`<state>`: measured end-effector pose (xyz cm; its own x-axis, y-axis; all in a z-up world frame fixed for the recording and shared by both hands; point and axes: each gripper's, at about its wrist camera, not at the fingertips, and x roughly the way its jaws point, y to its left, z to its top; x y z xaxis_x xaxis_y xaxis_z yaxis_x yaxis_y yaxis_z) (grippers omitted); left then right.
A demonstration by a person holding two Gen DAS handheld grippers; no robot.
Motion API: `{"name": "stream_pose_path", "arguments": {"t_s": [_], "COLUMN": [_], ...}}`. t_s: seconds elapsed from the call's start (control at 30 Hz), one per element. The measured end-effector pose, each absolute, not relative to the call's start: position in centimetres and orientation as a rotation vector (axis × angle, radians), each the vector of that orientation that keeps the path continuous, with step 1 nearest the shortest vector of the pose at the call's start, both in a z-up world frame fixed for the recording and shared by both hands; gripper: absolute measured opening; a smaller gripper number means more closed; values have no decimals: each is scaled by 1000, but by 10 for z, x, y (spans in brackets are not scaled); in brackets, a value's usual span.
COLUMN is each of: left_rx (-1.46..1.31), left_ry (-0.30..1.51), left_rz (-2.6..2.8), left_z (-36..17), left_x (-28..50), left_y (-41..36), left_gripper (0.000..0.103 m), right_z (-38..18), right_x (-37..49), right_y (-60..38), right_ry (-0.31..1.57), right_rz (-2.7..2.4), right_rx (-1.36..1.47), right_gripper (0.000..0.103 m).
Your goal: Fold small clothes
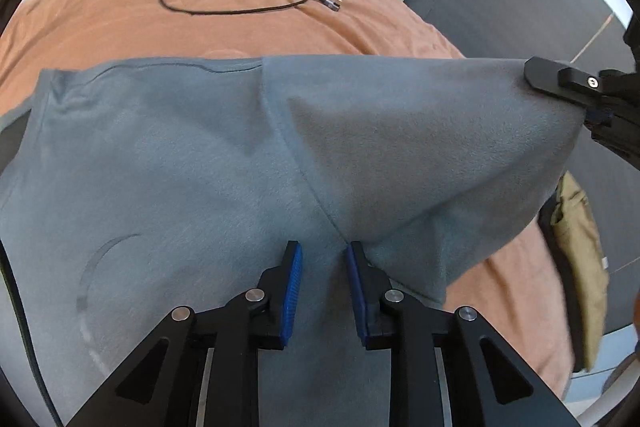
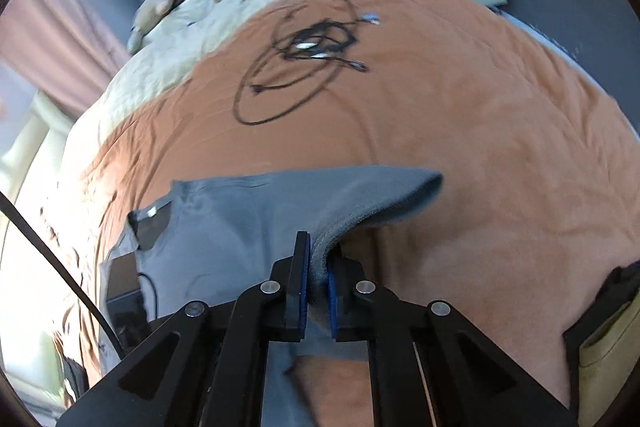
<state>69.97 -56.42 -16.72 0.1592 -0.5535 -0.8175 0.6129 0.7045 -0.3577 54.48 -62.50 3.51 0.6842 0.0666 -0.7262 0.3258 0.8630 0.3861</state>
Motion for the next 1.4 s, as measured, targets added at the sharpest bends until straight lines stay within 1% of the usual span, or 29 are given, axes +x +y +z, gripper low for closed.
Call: {"name": "stream_pose_path", "arguments": {"t_s": [0.17,0.4,0.6,0.73,0.77,0.83,0.87,0.9,1.07,1.1,1.13,1.2,1.33,1.37,1.4], "left_rx": [38,30,4,-14,-19,-32,-37,-37,-47,-48,-47,-45,-47,-44,-37], "left_ry": [1138,1107,1104,1104,1103,1104,1105,1108,1122,1125,1131,1137,1149,1152,1154], "left_rz": [-779,-690,-599,-562,-555,-547,-546,-545,-560,-563,-566,-573,-590,-594,-596], "left_z": [-152,-127,-118,-114,-114,-114,-115,-116,-124,-126,-129,-134,-145,-148,-151], "left_x": [706,711,718,720,721,723,724,724,724,724,725,726,729,729,729], "left_y": [-529,-451,-386,-358,-353,-350,-347,-345,-348,-350,-354,-363,-380,-384,-388], "left_gripper": [25,25,25,25,25,25,25,25,26,29,34,40,40,40,40], "right_z": [49,56,40,25,24,28,31,35,30,26,19,0,-36,-41,-52], "right_x": [557,588,617,631,633,634,633,632,620,616,615,614,607,607,604], "right_y": [-592,-542,-492,-460,-451,-447,-448,-450,-478,-479,-485,-497,-516,-517,-522], "right_ry": [828,884,946,1020,1033,1026,1009,989,958,959,968,993,1026,1034,1055], "right_rz": [-140,-106,-58,76,106,108,111,109,51,35,15,-19,-94,-109,-137], "right_rx": [427,314,258,280,276,266,263,259,247,250,254,255,249,242,222], "right_gripper": [4,4,4,6,12,45,64,67,67,67,67,67,66,63,57]}}
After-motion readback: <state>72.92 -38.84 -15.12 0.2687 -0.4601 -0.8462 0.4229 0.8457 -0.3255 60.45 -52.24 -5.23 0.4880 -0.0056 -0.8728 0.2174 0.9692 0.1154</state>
